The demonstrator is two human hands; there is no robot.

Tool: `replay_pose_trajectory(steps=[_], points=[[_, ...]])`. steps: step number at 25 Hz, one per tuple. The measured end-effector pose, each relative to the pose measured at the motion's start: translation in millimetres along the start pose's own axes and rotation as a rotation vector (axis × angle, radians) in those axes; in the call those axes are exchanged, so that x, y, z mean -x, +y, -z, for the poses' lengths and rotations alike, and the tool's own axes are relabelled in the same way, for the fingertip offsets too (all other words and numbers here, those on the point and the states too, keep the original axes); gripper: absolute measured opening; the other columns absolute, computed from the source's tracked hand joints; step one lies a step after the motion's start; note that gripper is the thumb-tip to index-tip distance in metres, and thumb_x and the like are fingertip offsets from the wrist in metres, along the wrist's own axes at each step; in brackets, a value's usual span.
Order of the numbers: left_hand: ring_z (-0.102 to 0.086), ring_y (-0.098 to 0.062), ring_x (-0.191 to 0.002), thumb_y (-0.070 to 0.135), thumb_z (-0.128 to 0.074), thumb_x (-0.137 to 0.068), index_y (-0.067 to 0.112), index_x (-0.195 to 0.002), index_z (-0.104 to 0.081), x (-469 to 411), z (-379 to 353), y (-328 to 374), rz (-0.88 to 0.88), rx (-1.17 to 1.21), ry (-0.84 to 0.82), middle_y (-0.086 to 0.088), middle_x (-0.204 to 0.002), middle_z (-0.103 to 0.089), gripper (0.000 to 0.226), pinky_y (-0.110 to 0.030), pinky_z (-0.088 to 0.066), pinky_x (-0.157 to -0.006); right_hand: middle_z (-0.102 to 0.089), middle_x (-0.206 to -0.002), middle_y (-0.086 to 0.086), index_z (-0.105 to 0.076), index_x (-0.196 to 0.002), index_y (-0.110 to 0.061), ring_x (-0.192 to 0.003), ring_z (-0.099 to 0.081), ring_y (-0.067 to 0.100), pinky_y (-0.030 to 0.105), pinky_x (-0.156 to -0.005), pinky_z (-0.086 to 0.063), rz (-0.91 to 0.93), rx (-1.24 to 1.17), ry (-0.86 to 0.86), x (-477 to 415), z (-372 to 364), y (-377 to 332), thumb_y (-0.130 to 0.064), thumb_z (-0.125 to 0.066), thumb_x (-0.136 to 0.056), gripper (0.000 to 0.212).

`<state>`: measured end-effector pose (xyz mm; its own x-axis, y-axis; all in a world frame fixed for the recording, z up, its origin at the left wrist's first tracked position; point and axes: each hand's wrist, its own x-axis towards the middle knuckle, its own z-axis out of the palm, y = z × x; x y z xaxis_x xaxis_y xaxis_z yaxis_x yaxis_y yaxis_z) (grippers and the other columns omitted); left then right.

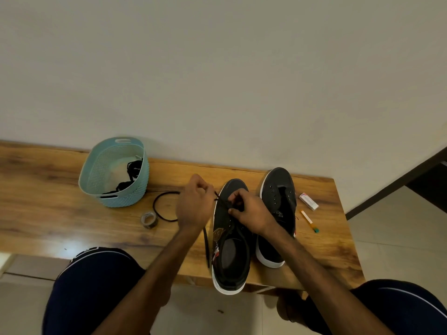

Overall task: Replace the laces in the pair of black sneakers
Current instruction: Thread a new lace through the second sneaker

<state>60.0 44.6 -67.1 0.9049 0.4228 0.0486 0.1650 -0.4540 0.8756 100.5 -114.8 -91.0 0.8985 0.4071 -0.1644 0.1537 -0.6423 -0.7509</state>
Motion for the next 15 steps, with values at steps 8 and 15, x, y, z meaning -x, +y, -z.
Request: replay_pose_trajectory(steps=[8, 15], points=[[-0.04, -0.01, -0.047, 0.015, -0.045, -0.096, 0.016, -0.082, -0.047, -55.0, 101.7, 24.2, 0.334, 0.994, 0.459, 0.006, -0.062, -0.047, 0.014, -0.024, -0.036, -0.044, -0.042, -0.135, -0.003, -0.048, -0.125, -0.024, -0.129, -0.032, 0.019, 0.042, -0.106, -0.035, -0.038, 0.242, 0.112, 8.7, -0.6, -3.5, -0.029, -0.073, -0.084, 0.048], [-0.056, -0.017, -0.092, 0.04, -0.053, -0.097, 0.022, -0.105, -0.057, 4.8, -9.9, -3.2, -0.19, -0.799, -0.545, 0.002, -0.101, -0.059, 0.02, -0.035, -0.048, -0.077, -0.04, -0.123, 0.001, -0.041, -0.119, -0.021, -0.113, -0.036, 0.02, 0.036, -0.095, -0.04, -0.083, 0.209, 0.11, 20.4, -1.2, -0.5, -0.042, -0.078, -0.077, 0.06]])
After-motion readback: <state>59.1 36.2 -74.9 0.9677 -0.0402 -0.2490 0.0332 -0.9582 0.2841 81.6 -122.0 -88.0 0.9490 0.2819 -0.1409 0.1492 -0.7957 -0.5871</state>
